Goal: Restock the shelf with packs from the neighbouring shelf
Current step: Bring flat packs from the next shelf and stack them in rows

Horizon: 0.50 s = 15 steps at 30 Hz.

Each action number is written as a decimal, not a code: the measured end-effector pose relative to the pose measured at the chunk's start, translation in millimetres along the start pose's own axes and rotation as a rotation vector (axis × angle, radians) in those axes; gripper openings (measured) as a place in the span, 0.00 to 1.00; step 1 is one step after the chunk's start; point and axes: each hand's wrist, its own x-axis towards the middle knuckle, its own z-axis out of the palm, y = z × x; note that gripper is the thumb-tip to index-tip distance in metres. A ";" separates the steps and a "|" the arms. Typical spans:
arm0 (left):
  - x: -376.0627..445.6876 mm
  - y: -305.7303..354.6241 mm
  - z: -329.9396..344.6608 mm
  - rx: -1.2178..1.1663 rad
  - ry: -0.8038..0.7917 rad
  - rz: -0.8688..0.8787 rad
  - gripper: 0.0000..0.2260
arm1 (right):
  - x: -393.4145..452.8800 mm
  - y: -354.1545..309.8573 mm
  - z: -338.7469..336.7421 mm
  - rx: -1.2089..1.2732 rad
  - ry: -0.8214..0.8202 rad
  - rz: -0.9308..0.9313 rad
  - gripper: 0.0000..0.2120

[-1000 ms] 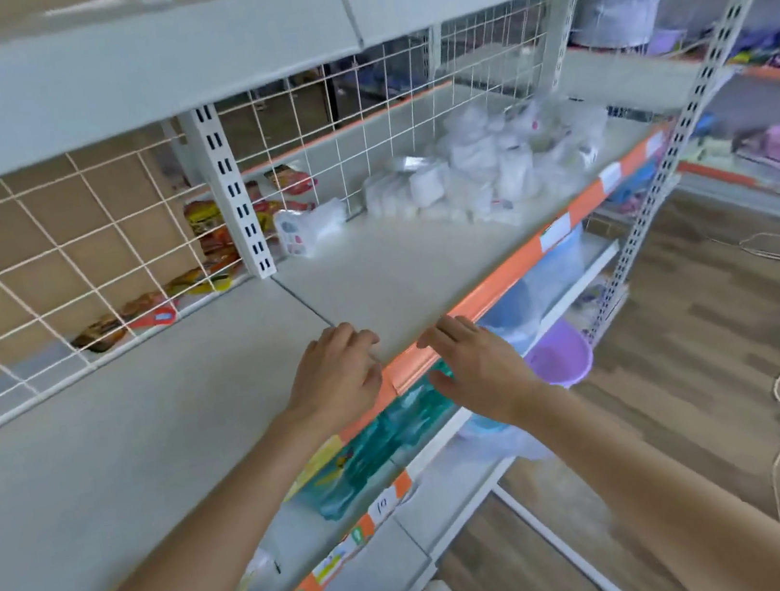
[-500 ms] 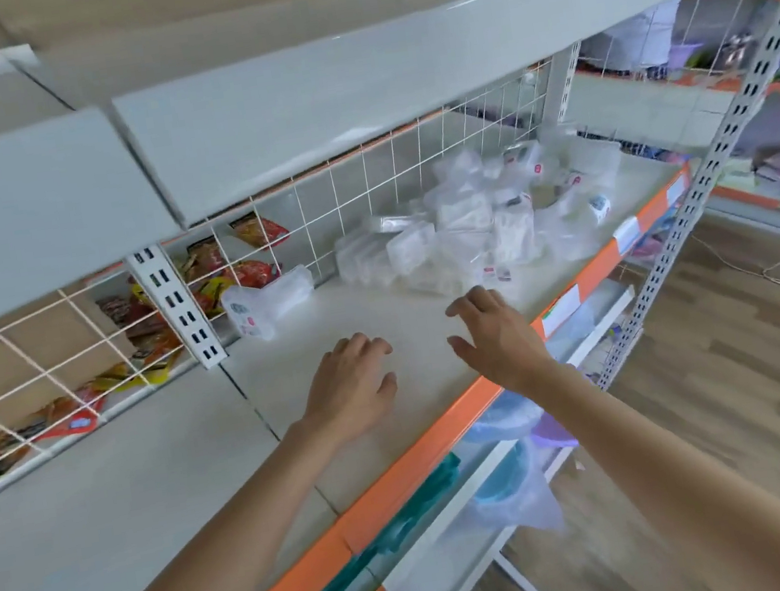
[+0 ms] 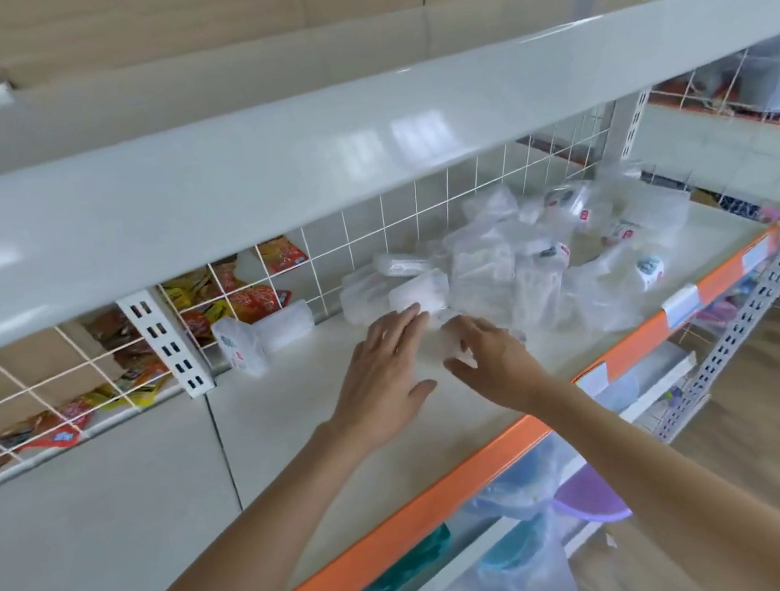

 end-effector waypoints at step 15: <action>-37.6 -13.1 -19.1 0.050 0.033 -0.398 0.16 | 94.3 7.6 10.1 -0.450 -0.017 -0.258 0.19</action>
